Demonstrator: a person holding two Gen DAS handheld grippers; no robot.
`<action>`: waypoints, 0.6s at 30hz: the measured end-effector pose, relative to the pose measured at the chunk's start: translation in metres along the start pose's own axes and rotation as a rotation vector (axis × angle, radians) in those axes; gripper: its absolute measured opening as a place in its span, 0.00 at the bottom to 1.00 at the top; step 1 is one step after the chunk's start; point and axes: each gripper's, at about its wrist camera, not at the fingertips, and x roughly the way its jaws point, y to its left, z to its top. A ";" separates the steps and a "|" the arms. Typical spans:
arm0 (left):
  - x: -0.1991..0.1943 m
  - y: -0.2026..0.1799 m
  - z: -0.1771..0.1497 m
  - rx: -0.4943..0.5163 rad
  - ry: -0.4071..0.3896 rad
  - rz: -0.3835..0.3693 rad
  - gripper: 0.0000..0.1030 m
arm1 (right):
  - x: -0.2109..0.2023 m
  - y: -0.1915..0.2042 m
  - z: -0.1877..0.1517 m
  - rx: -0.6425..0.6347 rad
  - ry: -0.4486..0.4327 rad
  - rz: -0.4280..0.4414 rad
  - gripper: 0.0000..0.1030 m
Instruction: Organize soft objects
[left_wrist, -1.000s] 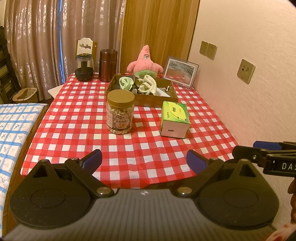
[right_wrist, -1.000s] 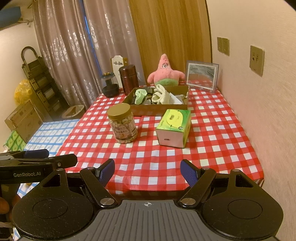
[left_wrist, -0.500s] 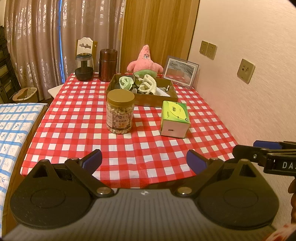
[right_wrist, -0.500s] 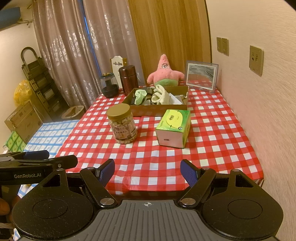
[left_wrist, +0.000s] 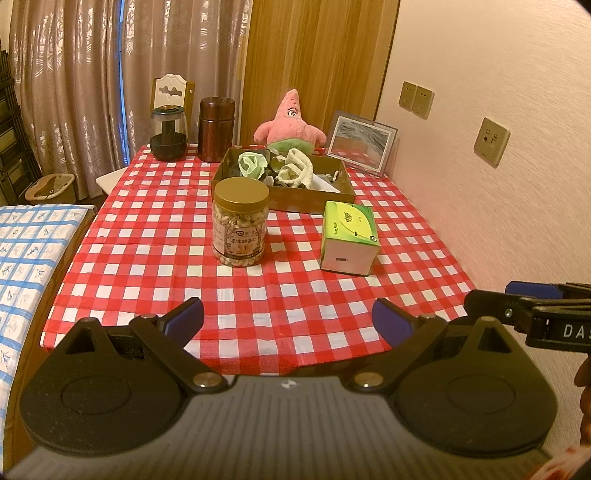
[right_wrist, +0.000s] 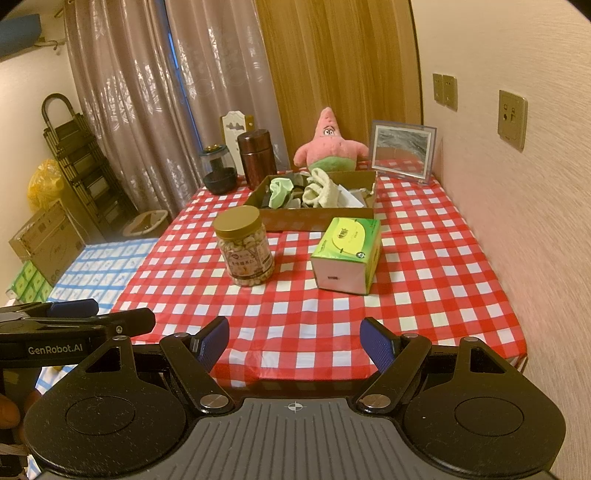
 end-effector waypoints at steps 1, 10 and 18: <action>0.000 0.000 0.000 0.000 0.001 0.000 0.94 | 0.000 0.000 0.000 -0.001 0.000 -0.001 0.75; 0.000 0.000 0.000 0.000 0.001 0.000 0.94 | 0.000 0.000 0.000 0.001 0.001 0.000 0.75; 0.001 -0.002 -0.002 0.002 -0.018 -0.004 0.94 | 0.001 0.000 -0.001 0.000 0.002 0.000 0.75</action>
